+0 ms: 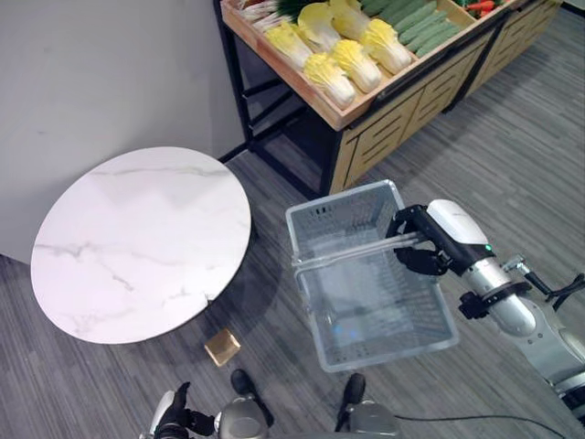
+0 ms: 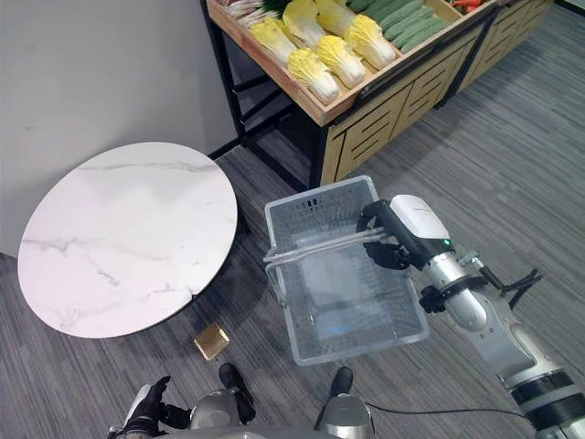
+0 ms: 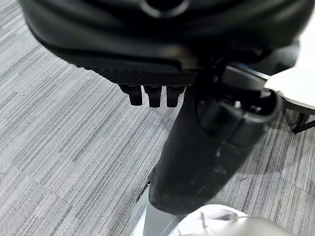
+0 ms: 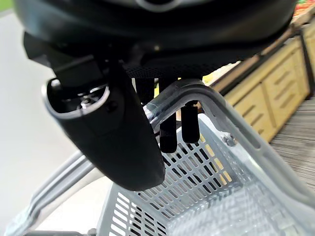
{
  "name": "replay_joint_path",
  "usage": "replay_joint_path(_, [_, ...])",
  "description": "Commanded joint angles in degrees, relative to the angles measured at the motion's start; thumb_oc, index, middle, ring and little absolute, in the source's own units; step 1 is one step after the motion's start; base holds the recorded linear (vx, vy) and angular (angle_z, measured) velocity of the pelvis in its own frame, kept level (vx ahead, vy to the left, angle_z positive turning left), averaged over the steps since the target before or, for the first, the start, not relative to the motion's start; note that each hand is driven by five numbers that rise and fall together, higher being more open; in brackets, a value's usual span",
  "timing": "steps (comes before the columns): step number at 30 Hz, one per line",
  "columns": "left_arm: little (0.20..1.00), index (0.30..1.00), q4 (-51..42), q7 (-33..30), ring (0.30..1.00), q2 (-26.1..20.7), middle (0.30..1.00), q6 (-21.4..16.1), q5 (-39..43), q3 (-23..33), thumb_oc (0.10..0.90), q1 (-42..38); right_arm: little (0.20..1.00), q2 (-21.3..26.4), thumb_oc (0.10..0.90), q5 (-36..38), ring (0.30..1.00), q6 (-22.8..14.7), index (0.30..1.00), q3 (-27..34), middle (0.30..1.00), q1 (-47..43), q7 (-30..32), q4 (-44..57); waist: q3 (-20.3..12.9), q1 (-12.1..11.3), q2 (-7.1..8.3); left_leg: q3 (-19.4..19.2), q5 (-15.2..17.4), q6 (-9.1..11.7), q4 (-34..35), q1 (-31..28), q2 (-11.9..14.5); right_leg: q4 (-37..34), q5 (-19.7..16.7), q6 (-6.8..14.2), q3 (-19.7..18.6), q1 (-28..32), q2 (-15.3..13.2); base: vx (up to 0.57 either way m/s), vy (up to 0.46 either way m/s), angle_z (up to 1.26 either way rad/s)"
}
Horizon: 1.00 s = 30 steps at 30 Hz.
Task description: Get the vegetables into the basket
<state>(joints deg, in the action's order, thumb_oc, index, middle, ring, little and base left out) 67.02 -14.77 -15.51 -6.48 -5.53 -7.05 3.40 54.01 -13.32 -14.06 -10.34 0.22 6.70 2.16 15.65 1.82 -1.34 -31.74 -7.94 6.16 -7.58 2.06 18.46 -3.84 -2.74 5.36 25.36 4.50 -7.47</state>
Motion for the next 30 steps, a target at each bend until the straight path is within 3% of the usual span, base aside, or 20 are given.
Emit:
replay_joint_path(1, [1.000, 1.000, -2.69, -1.18, 1.000, -0.01, 1.000, -2.69, 1.64, -2.01, 0.900, -3.16, 0.300, 1.97, 0.400, 4.76, 0.300, -5.90, 0.300, 8.31, 0.300, -9.19, 6.47, 8.69, 1.28, -2.18, 1.89, 13.85, -0.16, 4.11, -5.31, 3.77, -0.82, 6.30, 7.42, 0.53, -3.47, 0.33, -0.93, -0.04, 0.010, -0.76])
replay_joint_path(2, [1.000, 1.000, -3.01, -1.54, 1.000, 0.41, 1.000, -2.98, 2.24, -2.26, 0.900, -3.11, 0.300, 1.63, 0.400, 5.17, 0.300, -5.77, 0.300, 7.88, 0.300, -10.05, 6.84, 7.44, 1.53, -3.24, 2.40, 20.15, 2.71, 2.78, -2.83, 5.42, -4.76, 6.08, 6.99, 0.89, -5.61, -0.29, -1.26, -0.02, -0.002, -0.98])
replay_joint_path(4, [1.000, 1.000, -3.73, -1.66, 1.000, 0.41, 1.000, -3.27, 3.47, -2.95, 0.900, -2.83, 0.300, 1.15, 0.400, 6.32, 0.300, -5.69, 0.300, 7.33, 0.300, -11.55, 6.92, 6.43, 1.74, -4.60, 2.81, 28.89, 2.96, 2.40, 2.51, 6.71, -7.03, 6.36, 6.69, 1.57, -10.71, -0.86, -0.51, 0.11, -0.007, -1.36])
replay_joint_path(5, [1.000, 1.000, -3.73, -1.65, 1.000, 0.41, 1.000, -3.27, 3.48, -2.93, 0.900, -2.86, 0.300, 1.15, 0.400, 6.33, 0.300, -5.70, 0.300, 7.32, 0.300, -11.60, 6.92, 6.41, 1.62, -4.55, 2.80, 28.92, 2.72, 2.36, 2.68, 6.86, -7.05, 6.30, 6.53, 1.56, -10.68, -1.04, -0.51, 0.14, 0.039, -1.25])
replay_joint_path(6, [1.000, 1.000, -3.98, -1.67, 1.000, 0.36, 1.000, -3.42, 3.73, -3.14, 0.900, -2.67, 0.300, 0.99, 0.400, 6.77, 0.300, -5.75, 0.300, 7.24, 0.300, -12.00, 7.00, 6.05, 1.43, -4.92, 2.65, 31.40, 1.89, 2.69, 4.68, 7.40, -7.53, 6.51, 6.54, 1.76, -11.82, -1.20, -0.24, 0.16, 0.090, -0.86])
replay_joint_path(7, [1.000, 1.000, -3.88, -1.82, 1.000, 0.12, 1.000, -3.48, 4.00, -3.55, 0.900, -2.76, 0.300, 0.21, 0.400, 7.33, 0.300, -5.89, 0.300, 6.79, 0.300, -13.38, 7.37, 5.22, 1.24, -5.92, 2.41, 37.03, 1.14, 2.97, 6.33, 8.43, -9.55, 7.04, 6.99, 2.08, -14.88, -0.89, 0.39, 0.17, 0.088, -0.86])
replay_joint_path(9, [1.000, 1.000, -4.21, -1.71, 1.000, -0.14, 1.000, -3.35, 3.80, -3.70, 0.900, -2.42, 0.300, -0.04, 0.400, 7.31, 0.300, -5.82, 0.300, 6.22, 0.300, -13.98, 7.33, 4.93, 1.15, -6.39, 2.51, 38.73, 2.05, 2.52, 5.72, 8.02, -10.79, 7.73, 7.58, 2.25, -16.77, -0.88, 0.60, 0.14, 0.139, -0.88])
replay_joint_path(11, [1.000, 1.000, -3.24, -1.46, 1.000, -0.27, 1.000, -3.17, 3.53, -3.36, 0.900, -2.58, 0.300, -0.07, 0.400, 6.94, 0.300, -5.79, 0.300, 6.79, 0.300, -13.02, 6.94, 5.40, 0.53, -5.91, 2.60, 36.98, 2.69, 1.95, 6.29, 6.57, -10.79, 8.62, 7.96, 2.37, -18.11, -0.85, 0.33, 0.14, 0.244, -1.16])
replay_joint_path(14, [1.000, 1.000, -2.34, -0.51, 1.000, -0.43, 1.000, -3.10, 2.02, -4.26, 0.900, -3.20, 0.300, -1.21, 0.400, 6.29, 0.300, -4.82, 0.300, 8.36, 0.300, -10.75, 6.68, 4.50, -0.87, -4.45, 3.79, 33.89, 5.44, -0.44, 5.21, 4.94, -12.95, 9.08, 7.04, 4.40, -20.35, -1.23, -2.53, 0.12, 0.275, -0.42])
replay_joint_path(17, [1.000, 1.000, -2.57, -0.24, 1.000, -0.64, 1.000, -3.09, 1.75, -4.49, 0.900, -3.16, 0.300, -1.68, 0.400, 5.70, 0.300, -4.35, 0.300, 8.19, 0.300, -10.66, 6.98, 2.99, -1.10, -4.58, 4.13, 32.17, 6.32, -1.17, 4.80, 4.48, -13.25, 9.37, 6.42, 5.20, -21.53, -1.93, -3.32, 0.03, 0.175, -0.27])
replay_joint_path(18, [1.000, 1.000, -2.48, -0.12, 1.000, -0.98, 1.000, -3.11, 1.76, -4.16, 0.900, -3.03, 0.300, -2.76, 0.400, 5.08, 0.300, -3.74, 0.300, 7.87, 0.300, -10.59, 7.40, 1.09, -1.36, -4.55, 4.52, 29.90, 7.25, -2.08, 4.66, 3.63, -13.31, 9.99, 5.20, 6.09, -22.57, -3.35, -4.18, 0.02, 0.257, -0.80])
replay_joint_path(19, [1.000, 1.000, -2.78, -0.02, 1.000, -1.78, 1.000, -3.07, 1.77, -3.74, 0.900, -3.16, 0.300, -4.14, 0.400, 4.37, 0.300, -2.90, 0.300, 7.43, 0.300, -10.62, 8.07, -2.22, -1.25, -4.42, 4.93, 26.72, 8.22, -2.66, 4.58, 2.34, -13.17, 10.34, 3.22, 6.96, -21.60, -4.53, -5.22, 0.01, 0.286, -0.88])
replay_joint_path(22, [1.000, 1.000, -4.24, 0.23, 1.000, -2.87, 1.000, -3.28, 1.97, -2.89, 0.900, -2.65, 0.300, -5.41, 0.400, 2.61, 0.300, -1.36, 0.300, 8.08, 0.300, -9.21, 9.06, -7.68, -1.21, -4.72, 5.28, 23.24, 8.99, -3.09, 5.54, -0.07, -13.06, 10.35, 0.10, 7.44, -16.91, -5.40, -6.42, 0.01, 0.140, -0.88])
replay_joint_path(25, [1.000, 1.000, -4.12, 0.56, 1.000, -3.01, 1.000, -3.60, 2.39, -2.34, 0.900, -2.28, 0.300, -6.22, 0.400, 0.93, 0.300, -0.59, 0.300, 8.87, 0.300, -7.11, 10.07, -12.50, -1.61, -4.72, 5.37, 21.80, 9.08, -3.15, 6.58, -1.64, -13.01, 9.12, -1.03, 7.48, -14.30, -4.80, -6.86, 0.02, 0.046, -0.65])
replay_joint_path(30, [1.000, 1.000, -3.68, 2.43, 1.000, -2.19, 1.000, -3.74, 2.01, -2.20, 0.900, -1.28, 0.300, -7.52, 0.400, -1.35, 0.300, 0.57, 0.300, 12.87, 0.300, -0.93, 10.88, -16.05, -3.42, -3.44, 4.75, 21.71, 8.00, -2.20, 9.21, -3.47, -12.57, 4.40, -0.27, 6.99, -13.52, -2.17, -6.13, 0.04, -0.004, -0.04])
